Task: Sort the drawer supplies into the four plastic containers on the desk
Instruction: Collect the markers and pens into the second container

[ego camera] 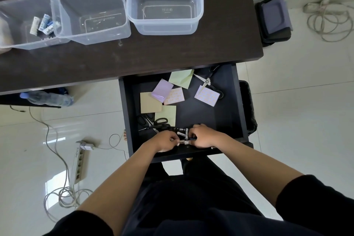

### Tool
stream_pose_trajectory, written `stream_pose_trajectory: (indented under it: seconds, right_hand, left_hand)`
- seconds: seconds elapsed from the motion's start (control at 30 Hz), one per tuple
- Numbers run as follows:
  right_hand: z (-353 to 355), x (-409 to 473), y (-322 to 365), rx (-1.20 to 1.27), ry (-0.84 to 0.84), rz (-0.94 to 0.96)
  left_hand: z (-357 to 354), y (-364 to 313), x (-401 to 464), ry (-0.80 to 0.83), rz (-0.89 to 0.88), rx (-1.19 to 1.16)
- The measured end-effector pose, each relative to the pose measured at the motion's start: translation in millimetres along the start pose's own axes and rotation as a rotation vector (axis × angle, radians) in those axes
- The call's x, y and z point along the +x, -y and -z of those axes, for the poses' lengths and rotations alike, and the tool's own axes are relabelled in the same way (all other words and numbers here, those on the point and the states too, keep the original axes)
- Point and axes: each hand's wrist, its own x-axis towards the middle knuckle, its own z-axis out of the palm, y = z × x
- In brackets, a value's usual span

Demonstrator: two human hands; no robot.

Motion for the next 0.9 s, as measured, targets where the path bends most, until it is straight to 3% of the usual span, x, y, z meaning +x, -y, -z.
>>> stream_pose_trajectory:
  seconds: [0.5,0.9]
  right_hand:
    - [6,-5,2,0.236,0.136,0.033]
    - [8,-9,5,0.266,0.069,0.038]
  left_hand:
    - [6,2,-12,0.078,-0.057,0.035]
    - [6,-8,-7,0.091,-0.082,0.1]
